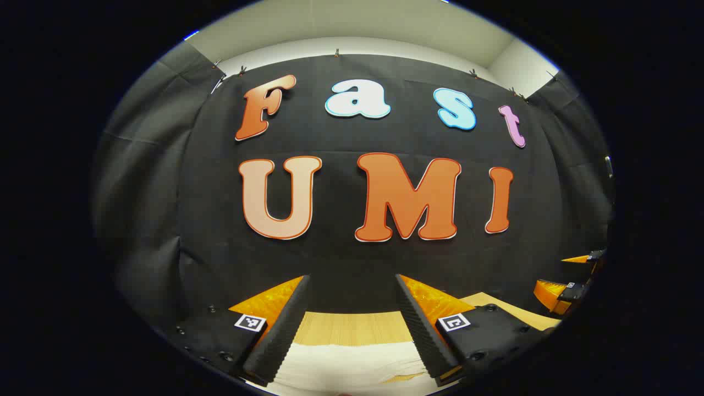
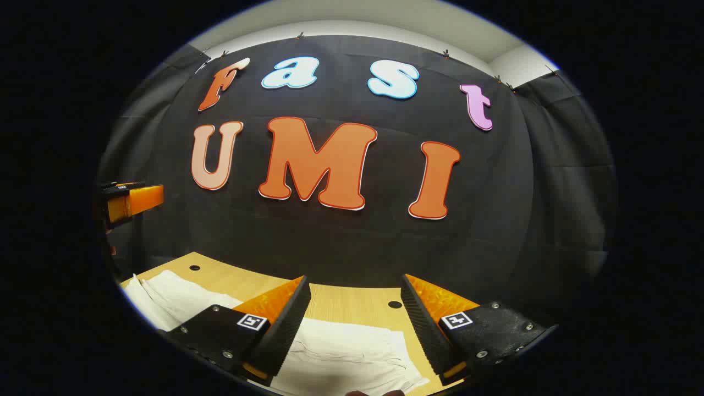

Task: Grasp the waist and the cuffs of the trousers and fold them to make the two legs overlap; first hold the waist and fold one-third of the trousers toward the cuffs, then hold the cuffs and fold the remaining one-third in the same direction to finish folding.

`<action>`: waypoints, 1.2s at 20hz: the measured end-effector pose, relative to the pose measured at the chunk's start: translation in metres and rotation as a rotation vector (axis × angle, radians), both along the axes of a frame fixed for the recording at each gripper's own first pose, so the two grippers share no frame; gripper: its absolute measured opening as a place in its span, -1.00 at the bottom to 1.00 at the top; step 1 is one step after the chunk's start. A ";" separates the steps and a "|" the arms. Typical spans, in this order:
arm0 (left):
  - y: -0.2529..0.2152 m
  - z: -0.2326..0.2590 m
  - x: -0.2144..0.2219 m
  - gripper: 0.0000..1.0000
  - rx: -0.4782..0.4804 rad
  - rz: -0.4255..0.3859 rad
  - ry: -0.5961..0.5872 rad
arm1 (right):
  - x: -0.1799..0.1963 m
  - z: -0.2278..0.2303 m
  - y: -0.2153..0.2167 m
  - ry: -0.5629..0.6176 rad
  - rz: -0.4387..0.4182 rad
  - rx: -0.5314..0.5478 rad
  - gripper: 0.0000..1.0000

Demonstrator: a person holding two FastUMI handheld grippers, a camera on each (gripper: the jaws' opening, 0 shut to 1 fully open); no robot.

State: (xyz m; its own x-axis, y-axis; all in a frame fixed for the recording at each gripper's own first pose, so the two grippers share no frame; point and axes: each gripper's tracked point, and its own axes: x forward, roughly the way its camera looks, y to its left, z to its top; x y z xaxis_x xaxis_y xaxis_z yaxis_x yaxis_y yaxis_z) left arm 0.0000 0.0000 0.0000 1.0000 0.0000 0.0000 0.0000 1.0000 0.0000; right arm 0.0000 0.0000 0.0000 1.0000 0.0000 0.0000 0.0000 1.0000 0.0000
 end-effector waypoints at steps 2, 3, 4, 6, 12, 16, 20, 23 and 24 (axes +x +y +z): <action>-0.003 0.004 0.000 0.94 -0.002 0.011 -0.001 | 0.008 -0.001 -0.004 -0.002 0.019 0.009 0.97; -0.004 0.005 0.000 0.95 -0.004 0.019 -0.004 | 0.012 -0.001 -0.005 -0.005 0.026 0.012 0.97; -0.003 0.003 -0.001 0.95 -0.002 0.034 -0.002 | 0.015 -0.003 -0.006 -0.002 0.037 0.013 0.97; -0.001 0.001 -0.006 0.94 0.010 0.069 0.000 | 0.019 -0.009 -0.006 0.007 0.063 0.012 0.97; 0.014 -0.005 -0.006 0.96 0.034 0.122 -0.005 | 0.032 -0.014 -0.008 0.030 0.059 0.017 0.98; 0.027 -0.001 0.005 0.96 0.085 0.099 -0.028 | 0.036 -0.013 -0.004 0.036 0.011 0.017 0.98; 0.044 -0.007 0.017 0.95 0.087 0.097 -0.024 | 0.035 -0.017 0.000 0.054 -0.015 0.001 0.98; 0.059 -0.018 0.020 0.96 0.085 0.102 0.004 | 0.036 -0.035 -0.006 0.132 -0.061 0.001 0.98; 0.064 -0.020 0.021 0.96 0.087 0.106 0.014 | 0.037 -0.042 -0.008 0.160 -0.073 0.011 0.98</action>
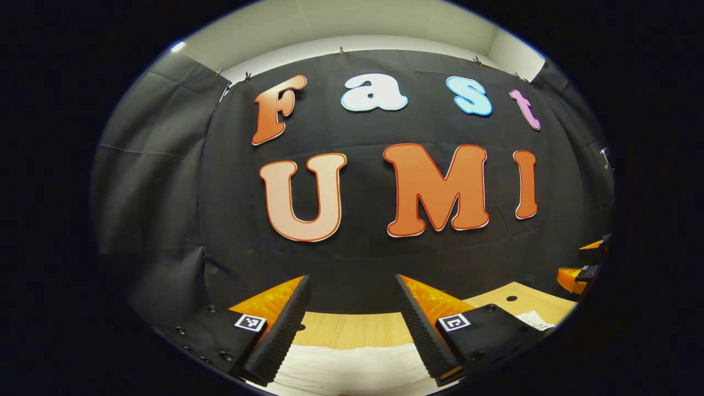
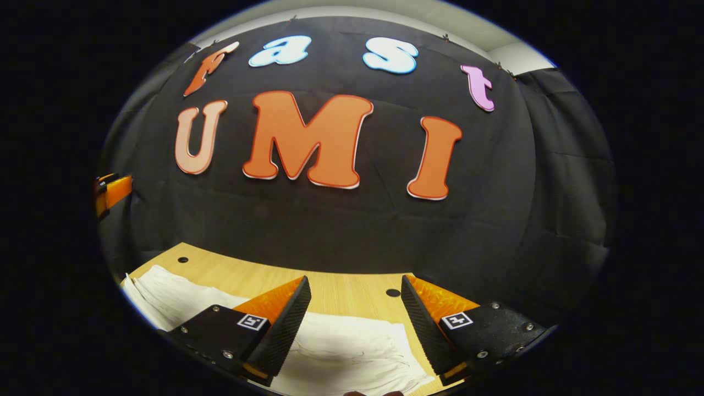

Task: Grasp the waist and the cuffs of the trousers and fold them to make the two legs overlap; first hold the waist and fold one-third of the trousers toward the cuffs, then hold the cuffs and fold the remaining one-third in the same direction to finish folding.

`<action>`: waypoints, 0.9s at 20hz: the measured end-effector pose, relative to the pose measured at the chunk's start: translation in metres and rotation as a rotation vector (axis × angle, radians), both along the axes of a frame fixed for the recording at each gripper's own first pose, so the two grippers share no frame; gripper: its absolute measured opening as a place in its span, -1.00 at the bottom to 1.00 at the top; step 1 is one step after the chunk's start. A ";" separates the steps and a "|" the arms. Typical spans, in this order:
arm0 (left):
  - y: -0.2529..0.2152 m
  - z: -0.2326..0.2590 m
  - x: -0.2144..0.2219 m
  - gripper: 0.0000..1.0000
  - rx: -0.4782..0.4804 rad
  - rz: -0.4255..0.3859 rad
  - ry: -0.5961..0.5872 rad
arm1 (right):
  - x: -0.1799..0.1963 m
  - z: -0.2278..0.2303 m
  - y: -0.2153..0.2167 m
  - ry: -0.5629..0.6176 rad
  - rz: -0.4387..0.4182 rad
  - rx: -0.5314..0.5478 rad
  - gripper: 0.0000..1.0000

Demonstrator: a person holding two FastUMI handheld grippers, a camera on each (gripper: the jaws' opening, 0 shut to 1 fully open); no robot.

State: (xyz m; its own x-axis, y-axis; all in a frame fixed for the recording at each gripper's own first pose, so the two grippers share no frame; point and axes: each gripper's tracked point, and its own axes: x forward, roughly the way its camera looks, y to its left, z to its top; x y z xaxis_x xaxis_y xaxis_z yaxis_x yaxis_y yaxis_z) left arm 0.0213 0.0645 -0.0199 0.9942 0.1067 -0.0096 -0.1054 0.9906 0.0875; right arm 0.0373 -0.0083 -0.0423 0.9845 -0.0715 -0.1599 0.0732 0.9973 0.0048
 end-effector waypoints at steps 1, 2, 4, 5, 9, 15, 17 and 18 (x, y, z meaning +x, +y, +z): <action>0.004 -0.001 0.001 0.96 -0.002 0.001 0.006 | 0.000 -0.005 -0.003 0.020 -0.012 0.016 0.98; 0.009 -0.003 0.001 0.96 -0.005 0.002 0.014 | 0.000 -0.008 -0.006 0.035 -0.025 0.033 0.98; 0.019 -0.011 0.001 0.96 -0.014 0.013 0.030 | 0.000 -0.014 -0.014 0.056 -0.052 0.051 0.98; 0.024 -0.015 0.001 0.96 -0.020 0.018 0.039 | 0.001 -0.018 -0.017 0.067 -0.063 0.049 0.98; 0.045 -0.034 -0.005 0.96 -0.057 0.043 0.097 | -0.002 -0.036 -0.028 0.128 -0.090 0.051 0.98; 0.072 -0.077 -0.018 0.96 -0.061 0.102 0.222 | -0.009 -0.088 -0.028 0.316 -0.096 0.111 0.99; 0.086 -0.093 -0.024 0.97 -0.076 0.129 0.266 | -0.012 -0.101 -0.028 0.357 -0.098 0.139 0.99; 0.092 -0.102 -0.027 0.97 -0.089 0.141 0.291 | -0.013 -0.107 -0.030 0.378 -0.103 0.148 0.99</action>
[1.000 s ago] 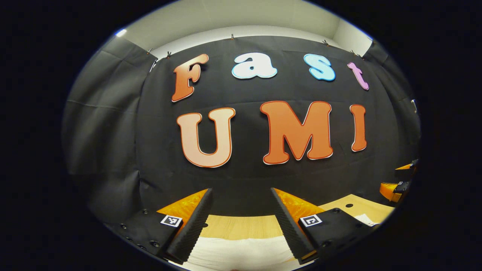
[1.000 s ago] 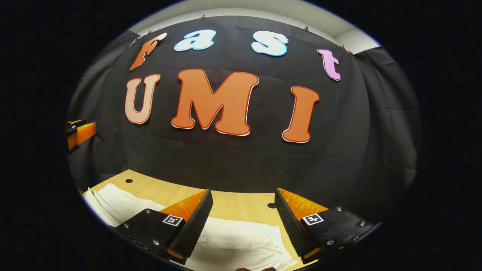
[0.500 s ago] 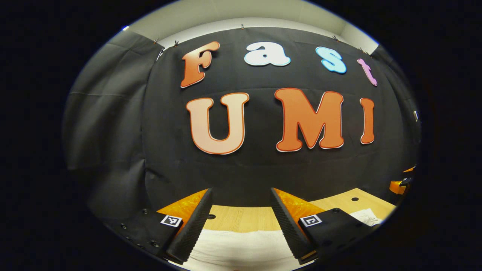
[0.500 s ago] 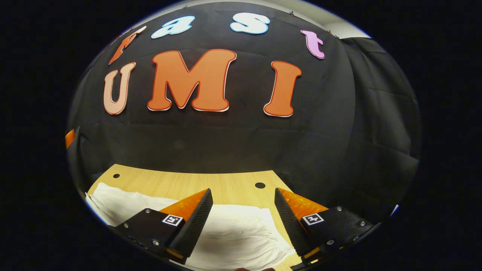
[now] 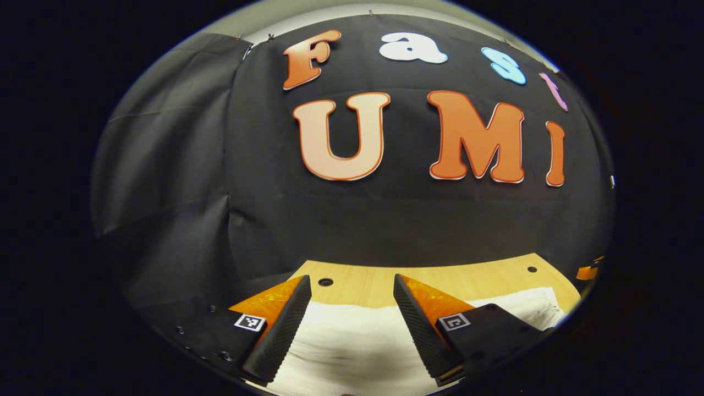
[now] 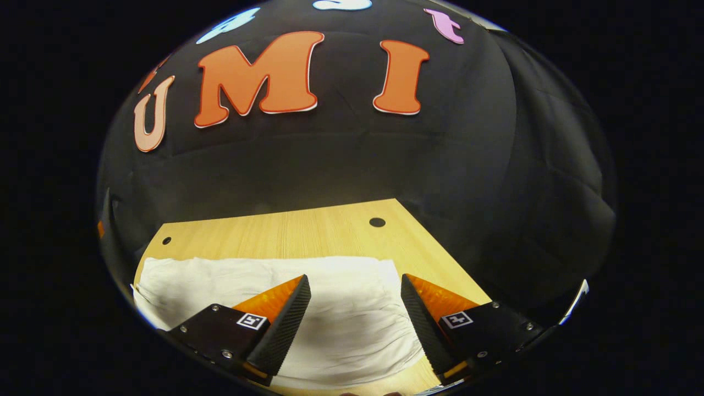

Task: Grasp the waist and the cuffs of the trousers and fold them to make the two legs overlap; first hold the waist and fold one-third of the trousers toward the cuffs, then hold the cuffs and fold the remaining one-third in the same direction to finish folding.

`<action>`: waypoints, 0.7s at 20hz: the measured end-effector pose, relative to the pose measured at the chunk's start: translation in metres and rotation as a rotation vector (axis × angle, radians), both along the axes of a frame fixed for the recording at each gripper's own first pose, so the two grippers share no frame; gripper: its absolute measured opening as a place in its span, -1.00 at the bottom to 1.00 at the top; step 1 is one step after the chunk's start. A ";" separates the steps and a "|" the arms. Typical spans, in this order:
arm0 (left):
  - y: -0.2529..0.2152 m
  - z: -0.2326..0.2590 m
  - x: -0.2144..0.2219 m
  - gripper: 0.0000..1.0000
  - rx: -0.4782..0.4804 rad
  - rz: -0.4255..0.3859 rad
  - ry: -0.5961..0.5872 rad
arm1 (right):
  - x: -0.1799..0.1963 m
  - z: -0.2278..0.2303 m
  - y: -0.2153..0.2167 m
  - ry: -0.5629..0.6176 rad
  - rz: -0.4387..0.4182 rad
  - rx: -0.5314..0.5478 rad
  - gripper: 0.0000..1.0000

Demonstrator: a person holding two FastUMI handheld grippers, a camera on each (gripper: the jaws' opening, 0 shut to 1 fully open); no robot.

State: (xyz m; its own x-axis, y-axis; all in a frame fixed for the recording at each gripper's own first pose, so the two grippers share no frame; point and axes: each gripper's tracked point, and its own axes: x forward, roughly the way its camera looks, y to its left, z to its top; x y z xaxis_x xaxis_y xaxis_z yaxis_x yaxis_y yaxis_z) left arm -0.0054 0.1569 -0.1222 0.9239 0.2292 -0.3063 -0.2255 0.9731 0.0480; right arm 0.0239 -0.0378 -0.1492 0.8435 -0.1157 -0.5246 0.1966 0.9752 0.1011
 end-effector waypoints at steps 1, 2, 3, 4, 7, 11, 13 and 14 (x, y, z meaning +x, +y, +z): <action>0.007 -0.010 -0.005 0.96 -0.014 0.014 0.027 | 0.000 -0.008 -0.002 0.022 -0.006 0.009 0.99; 0.013 -0.018 -0.010 0.96 -0.034 0.025 0.054 | -0.002 -0.015 -0.004 0.045 -0.011 0.021 0.99; 0.017 -0.028 -0.012 0.96 -0.056 0.036 0.081 | -0.007 -0.022 -0.006 0.070 -0.018 0.035 0.99; 0.022 -0.038 -0.016 0.96 -0.077 0.049 0.110 | -0.012 -0.030 -0.007 0.096 -0.024 0.051 0.99; 0.040 -0.067 -0.036 0.97 -0.143 0.096 0.189 | -0.023 -0.051 -0.012 0.165 -0.041 0.091 0.99; 0.063 -0.112 -0.061 0.97 -0.240 0.178 0.303 | -0.036 -0.080 -0.014 0.265 -0.063 0.155 0.99; 0.076 -0.135 -0.079 0.97 -0.285 0.213 0.382 | -0.045 -0.095 -0.018 0.312 -0.081 0.174 0.99; 0.079 -0.146 -0.087 0.99 -0.312 0.228 0.417 | -0.049 -0.102 -0.021 0.338 -0.090 0.183 0.99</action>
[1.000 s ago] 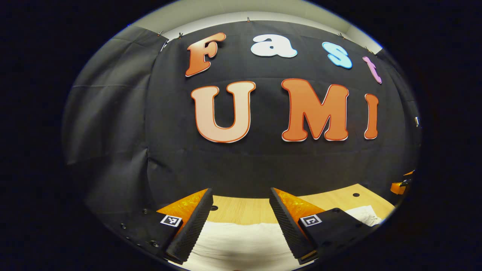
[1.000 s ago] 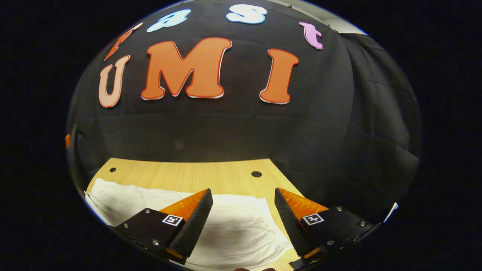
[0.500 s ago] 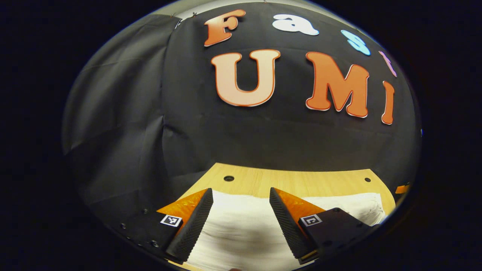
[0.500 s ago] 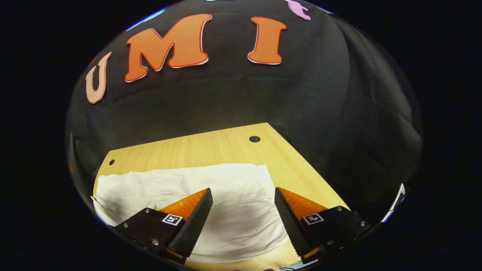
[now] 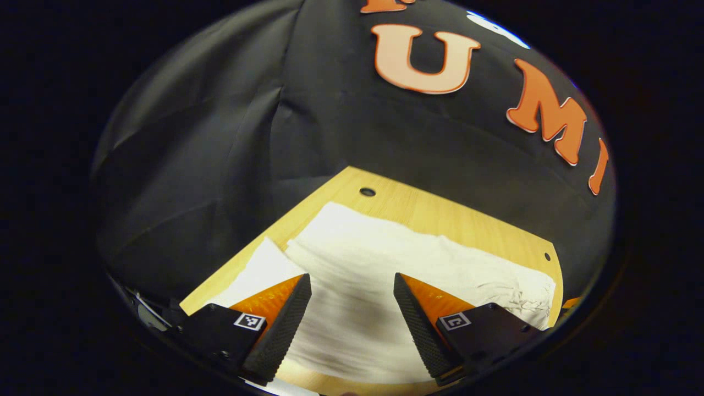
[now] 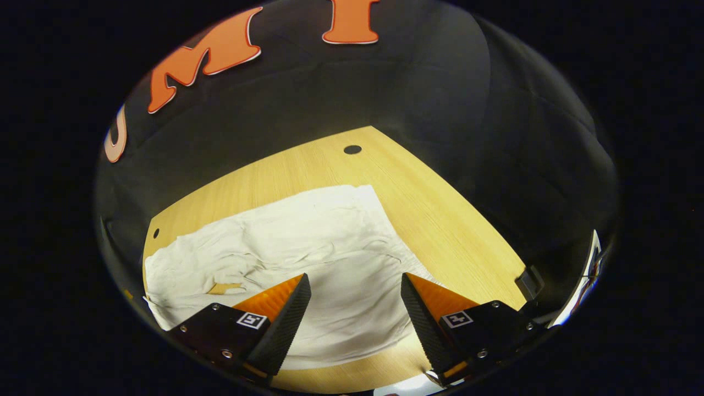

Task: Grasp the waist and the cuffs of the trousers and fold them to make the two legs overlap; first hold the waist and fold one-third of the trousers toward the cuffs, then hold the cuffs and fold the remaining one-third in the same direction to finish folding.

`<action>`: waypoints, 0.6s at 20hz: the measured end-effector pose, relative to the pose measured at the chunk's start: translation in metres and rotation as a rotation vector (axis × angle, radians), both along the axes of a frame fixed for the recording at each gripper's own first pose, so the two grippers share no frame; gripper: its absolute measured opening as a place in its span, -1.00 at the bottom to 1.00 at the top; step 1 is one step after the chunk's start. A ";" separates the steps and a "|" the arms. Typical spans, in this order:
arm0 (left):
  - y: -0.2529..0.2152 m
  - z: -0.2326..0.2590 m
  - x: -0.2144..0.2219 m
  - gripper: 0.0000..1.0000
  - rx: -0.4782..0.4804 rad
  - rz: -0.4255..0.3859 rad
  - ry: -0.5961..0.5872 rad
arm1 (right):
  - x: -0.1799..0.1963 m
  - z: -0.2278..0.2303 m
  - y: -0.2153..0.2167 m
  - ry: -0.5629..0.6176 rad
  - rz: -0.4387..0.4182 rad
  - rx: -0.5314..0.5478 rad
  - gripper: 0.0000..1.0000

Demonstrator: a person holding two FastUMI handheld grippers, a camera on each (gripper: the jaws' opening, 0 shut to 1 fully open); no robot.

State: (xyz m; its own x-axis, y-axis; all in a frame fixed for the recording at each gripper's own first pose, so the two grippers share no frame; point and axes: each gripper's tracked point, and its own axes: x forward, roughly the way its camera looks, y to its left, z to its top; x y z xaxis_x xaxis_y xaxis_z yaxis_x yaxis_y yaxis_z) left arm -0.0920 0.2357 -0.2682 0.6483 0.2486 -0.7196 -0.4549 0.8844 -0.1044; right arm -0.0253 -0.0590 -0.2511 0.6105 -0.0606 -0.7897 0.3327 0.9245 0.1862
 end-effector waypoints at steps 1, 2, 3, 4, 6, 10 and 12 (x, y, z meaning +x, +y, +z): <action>0.005 -0.011 -0.008 0.97 -0.025 0.022 0.029 | -0.004 -0.008 -0.002 0.026 -0.009 0.010 0.98; 0.009 -0.019 -0.016 0.97 -0.054 0.045 0.053 | -0.008 -0.015 -0.003 0.052 -0.019 0.024 0.98; 0.011 -0.026 -0.025 0.97 -0.084 0.069 0.077 | -0.011 -0.021 -0.003 0.072 -0.030 0.045 0.98; 0.015 -0.033 -0.030 0.98 -0.109 0.091 0.096 | -0.014 -0.028 -0.002 0.095 -0.037 0.073 0.97; 0.023 -0.049 -0.042 0.97 -0.159 0.135 0.139 | -0.022 -0.038 -0.004 0.129 -0.067 0.115 0.96; 0.040 -0.075 -0.078 1.00 -0.273 0.249 0.208 | -0.031 -0.054 -0.008 0.182 -0.104 0.154 0.92; 0.051 -0.086 -0.096 0.93 -0.323 0.309 0.226 | -0.033 -0.060 -0.010 0.200 -0.124 0.175 0.92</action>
State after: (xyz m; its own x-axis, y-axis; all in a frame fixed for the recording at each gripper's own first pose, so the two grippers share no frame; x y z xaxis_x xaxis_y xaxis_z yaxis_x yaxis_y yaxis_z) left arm -0.1875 0.2872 -0.3542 0.3987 0.1459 -0.9054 -0.7337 0.6431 -0.2195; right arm -0.0585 -0.0688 -0.3107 0.4382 0.0227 -0.8986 0.4869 0.8343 0.2586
